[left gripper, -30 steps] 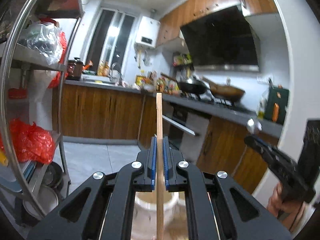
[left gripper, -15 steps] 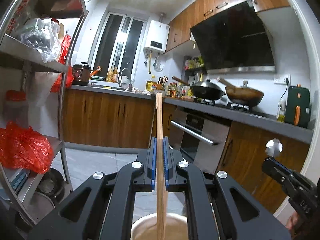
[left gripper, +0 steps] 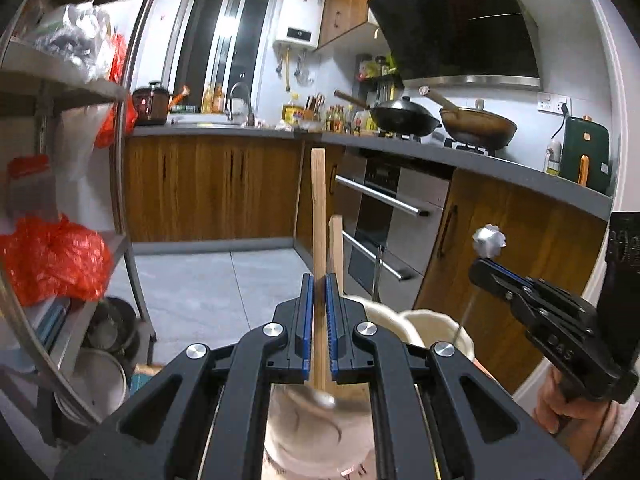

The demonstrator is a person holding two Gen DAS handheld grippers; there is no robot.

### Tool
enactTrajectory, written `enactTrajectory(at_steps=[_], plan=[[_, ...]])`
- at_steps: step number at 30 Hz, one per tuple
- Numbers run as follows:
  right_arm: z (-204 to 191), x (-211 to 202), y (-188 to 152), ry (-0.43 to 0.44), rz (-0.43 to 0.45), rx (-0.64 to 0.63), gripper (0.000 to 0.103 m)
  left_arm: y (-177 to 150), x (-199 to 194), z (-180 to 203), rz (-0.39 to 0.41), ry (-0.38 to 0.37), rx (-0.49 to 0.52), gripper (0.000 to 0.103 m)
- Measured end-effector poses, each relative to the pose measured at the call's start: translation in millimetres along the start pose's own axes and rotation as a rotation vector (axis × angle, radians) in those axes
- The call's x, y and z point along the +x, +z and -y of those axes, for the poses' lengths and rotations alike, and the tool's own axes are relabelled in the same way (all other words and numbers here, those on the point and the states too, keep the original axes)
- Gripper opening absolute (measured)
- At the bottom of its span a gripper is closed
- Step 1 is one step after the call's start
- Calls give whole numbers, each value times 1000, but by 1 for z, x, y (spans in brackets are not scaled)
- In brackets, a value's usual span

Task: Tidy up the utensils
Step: 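Lift the chopstick and spoon and carry both over the ceramic holder, then release the chopstick into the tall cup while the right tool releases the spoon into the short cup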

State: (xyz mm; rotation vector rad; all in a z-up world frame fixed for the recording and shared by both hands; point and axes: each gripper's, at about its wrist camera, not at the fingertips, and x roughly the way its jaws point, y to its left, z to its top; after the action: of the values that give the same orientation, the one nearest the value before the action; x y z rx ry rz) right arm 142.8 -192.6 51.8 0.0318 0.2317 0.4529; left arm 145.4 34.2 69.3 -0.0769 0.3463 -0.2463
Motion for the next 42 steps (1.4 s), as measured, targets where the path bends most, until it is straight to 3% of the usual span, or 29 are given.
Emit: enactTrajectory(at_steps=[8, 14, 16, 20, 21, 25, 26, 28, 30, 36, 42], plan=[[7, 12, -9, -19, -65, 33, 3, -10, 9, 5, -44, 29, 48, 6], [12, 15, -11, -16, -74, 50, 6, -9, 8, 3, -44, 32, 45, 14], [14, 15, -13, -8, -77, 59, 21, -8, 6, 3, -35, 23, 38, 31], [17, 13, -13, -15, -72, 79, 26, -7, 0, 7, -25, 30, 48, 38], [18, 12, -13, -15, -70, 83, 31, -7, -2, 8, -18, 34, 55, 42], [18, 3, -10, -15, -41, 93, 71, -7, -16, 11, 21, 46, 64, 65], [18, 0, -9, -20, -31, 92, 76, -8, -19, 12, 30, 52, 68, 69], [19, -7, -7, -25, -12, 95, 88, -9, -28, 14, 52, 72, 79, 88], [22, -15, -5, -33, 2, 105, 96, -14, -39, 15, 86, 88, 95, 98], [32, -47, -7, -113, 35, 133, 98, -32, -58, 21, 65, 85, 126, 98], [32, -71, -25, -148, -31, 140, 98, -60, -67, 28, -4, 79, 114, 98]])
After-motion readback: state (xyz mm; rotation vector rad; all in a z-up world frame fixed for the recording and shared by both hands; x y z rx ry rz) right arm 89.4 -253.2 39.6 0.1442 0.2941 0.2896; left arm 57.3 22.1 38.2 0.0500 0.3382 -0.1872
